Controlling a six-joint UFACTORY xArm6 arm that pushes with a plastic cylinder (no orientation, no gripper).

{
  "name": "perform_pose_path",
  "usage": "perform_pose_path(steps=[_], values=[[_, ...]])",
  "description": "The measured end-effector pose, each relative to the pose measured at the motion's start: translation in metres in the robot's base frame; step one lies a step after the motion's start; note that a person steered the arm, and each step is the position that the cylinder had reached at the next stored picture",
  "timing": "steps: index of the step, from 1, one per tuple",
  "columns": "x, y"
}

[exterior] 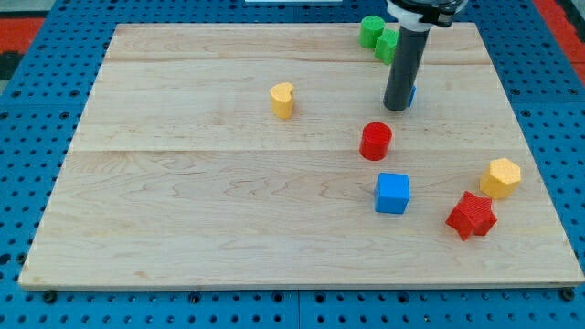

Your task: Push the red circle right above the heart

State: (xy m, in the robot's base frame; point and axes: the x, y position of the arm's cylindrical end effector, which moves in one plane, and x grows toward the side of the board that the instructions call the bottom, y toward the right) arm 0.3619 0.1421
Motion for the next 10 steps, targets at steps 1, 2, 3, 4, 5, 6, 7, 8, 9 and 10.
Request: perform_pose_path(steps=[1,2,3,4,5,6,7,8,9,10], values=[[-0.038,0.006],[-0.061,0.028],[-0.056,0.041],[-0.005,0.036],[0.033,0.059],[0.085,0.022],[0.090,-0.014],[0.064,-0.059],[0.078,-0.069],[0.076,-0.109]])
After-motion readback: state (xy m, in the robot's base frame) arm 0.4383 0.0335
